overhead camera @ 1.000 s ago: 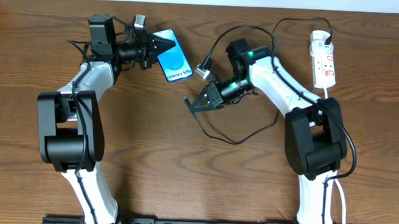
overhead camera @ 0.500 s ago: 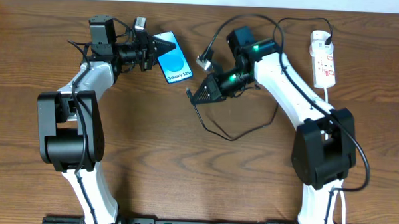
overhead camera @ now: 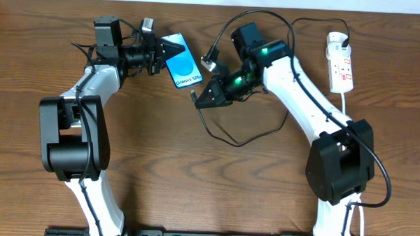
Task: Plug charger to phone and switch on socket
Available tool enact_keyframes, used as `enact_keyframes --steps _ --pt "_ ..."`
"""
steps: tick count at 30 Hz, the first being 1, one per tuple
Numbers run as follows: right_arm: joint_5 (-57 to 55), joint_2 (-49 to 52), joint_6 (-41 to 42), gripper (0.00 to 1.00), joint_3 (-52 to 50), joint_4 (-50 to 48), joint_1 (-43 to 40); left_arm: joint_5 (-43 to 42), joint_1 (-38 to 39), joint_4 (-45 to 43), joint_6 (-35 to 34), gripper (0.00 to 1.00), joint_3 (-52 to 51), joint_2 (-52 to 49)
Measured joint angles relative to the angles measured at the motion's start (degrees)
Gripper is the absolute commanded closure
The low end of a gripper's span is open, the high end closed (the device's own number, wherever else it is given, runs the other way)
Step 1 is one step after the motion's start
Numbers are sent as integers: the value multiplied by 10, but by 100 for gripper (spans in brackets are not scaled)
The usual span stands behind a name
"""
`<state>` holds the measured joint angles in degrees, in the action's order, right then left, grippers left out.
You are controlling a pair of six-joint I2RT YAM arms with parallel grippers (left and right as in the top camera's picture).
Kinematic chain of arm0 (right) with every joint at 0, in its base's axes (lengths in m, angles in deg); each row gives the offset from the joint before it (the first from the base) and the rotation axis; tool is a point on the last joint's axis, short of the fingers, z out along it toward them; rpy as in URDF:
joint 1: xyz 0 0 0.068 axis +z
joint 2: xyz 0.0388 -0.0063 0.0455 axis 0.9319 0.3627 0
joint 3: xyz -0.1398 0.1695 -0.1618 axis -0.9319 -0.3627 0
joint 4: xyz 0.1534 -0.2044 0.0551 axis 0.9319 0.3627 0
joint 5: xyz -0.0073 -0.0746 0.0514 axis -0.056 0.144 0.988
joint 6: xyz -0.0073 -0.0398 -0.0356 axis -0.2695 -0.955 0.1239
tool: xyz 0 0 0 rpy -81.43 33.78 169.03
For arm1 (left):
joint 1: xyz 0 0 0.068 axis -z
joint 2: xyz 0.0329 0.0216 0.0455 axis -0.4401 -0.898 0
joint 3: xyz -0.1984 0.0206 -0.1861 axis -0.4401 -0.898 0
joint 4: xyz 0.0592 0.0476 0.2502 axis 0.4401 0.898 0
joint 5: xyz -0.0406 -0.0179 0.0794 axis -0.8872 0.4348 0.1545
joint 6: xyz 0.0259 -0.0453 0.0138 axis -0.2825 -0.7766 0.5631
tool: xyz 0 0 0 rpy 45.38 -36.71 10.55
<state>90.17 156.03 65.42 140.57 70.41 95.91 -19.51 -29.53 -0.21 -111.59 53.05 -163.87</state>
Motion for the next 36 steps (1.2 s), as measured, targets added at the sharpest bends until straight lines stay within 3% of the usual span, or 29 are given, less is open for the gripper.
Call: enact_keyframes --steps 36 --pt "-29 10 43 99 0 -44 6 -33 0 -36 16 93 0 0"
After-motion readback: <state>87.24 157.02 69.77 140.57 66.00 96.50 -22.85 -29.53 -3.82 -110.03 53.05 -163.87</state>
